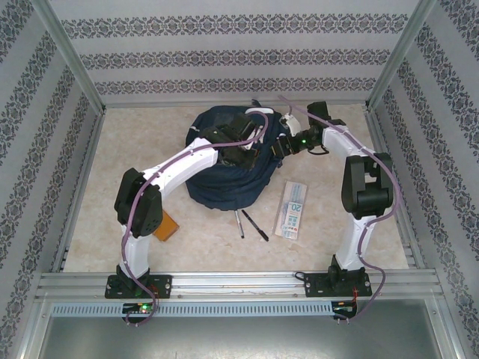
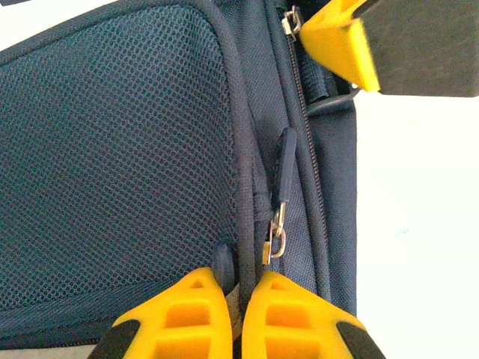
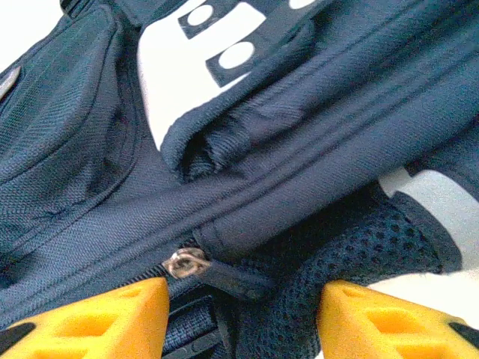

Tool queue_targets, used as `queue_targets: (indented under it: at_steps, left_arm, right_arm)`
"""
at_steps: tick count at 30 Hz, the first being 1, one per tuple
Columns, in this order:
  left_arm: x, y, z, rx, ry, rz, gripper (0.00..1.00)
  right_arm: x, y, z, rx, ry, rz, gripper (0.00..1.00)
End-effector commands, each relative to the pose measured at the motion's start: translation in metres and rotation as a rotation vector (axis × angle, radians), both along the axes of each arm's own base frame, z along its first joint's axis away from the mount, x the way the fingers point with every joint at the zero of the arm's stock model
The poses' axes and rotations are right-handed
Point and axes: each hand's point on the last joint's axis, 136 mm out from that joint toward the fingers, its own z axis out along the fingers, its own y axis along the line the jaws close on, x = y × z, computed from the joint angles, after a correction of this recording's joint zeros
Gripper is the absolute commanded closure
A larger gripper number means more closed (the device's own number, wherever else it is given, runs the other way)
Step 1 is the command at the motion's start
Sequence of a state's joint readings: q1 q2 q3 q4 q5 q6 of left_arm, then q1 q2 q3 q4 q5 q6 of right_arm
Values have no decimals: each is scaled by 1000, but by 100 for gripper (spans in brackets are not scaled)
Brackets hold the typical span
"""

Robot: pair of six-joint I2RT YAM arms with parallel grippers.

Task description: Pack books, pencil case, and school supplies into a backpack

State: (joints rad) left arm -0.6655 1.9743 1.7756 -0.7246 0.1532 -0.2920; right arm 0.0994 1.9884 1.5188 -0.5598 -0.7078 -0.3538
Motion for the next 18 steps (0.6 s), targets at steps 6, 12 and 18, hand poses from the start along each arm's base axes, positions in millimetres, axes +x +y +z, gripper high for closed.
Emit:
queue_targets:
  at_steps: [6, 12, 18]
  left_arm:
    - [5, -19, 51, -127, -132, -113, 100]
    - [2, -19, 62, -150, -144, -156, 100]
    - [2, -16, 65, -192, -121, -162, 100]
  right_arm:
    - [-39, 21, 12, 73, -37, 261, 47]
    - [-39, 3, 17, -35, -104, 261, 47]
    - [-48, -18, 32, -105, -219, 319, 46]
